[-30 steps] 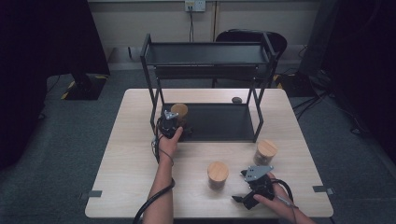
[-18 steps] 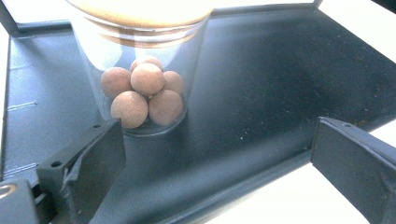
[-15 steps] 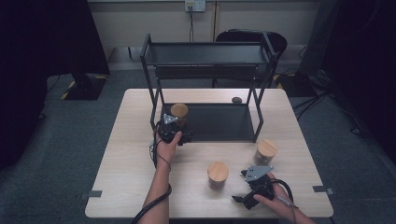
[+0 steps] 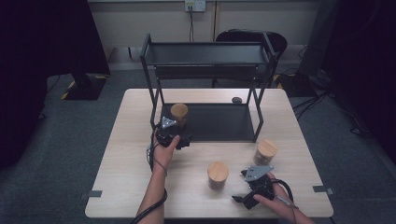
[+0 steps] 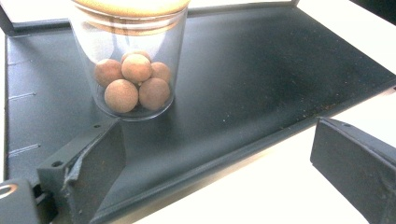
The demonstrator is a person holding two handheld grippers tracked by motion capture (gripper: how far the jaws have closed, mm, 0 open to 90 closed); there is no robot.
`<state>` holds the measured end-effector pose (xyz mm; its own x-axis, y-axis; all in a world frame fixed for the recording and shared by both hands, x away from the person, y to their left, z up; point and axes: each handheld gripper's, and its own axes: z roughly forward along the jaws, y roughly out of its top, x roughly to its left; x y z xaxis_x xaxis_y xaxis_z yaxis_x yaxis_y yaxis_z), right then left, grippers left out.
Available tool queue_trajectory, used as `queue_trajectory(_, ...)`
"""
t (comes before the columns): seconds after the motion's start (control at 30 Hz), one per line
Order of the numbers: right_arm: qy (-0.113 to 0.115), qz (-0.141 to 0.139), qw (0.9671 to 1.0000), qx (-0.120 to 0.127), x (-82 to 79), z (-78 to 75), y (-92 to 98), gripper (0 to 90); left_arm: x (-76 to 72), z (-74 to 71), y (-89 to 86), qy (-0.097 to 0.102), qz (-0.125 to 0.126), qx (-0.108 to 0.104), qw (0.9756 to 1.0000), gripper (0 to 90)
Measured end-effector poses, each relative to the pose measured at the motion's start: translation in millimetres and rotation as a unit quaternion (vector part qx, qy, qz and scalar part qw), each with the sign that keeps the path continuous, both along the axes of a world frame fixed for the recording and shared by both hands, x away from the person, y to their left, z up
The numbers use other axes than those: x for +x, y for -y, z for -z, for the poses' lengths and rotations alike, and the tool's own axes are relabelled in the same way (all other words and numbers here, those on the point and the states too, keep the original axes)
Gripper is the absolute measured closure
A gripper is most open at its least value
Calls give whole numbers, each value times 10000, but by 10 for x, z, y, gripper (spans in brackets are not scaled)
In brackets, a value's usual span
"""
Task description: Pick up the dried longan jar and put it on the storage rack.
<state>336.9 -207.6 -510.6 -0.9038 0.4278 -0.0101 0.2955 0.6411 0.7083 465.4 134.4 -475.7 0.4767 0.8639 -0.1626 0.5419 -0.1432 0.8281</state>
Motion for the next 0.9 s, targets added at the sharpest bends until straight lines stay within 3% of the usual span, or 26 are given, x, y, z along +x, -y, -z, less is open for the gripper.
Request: queue_trajectory(0.9, 0, 0, 10000, 1, 0, 0, 0, 0, -224, -11, -83, 38, 318, -8, 9995, 33)
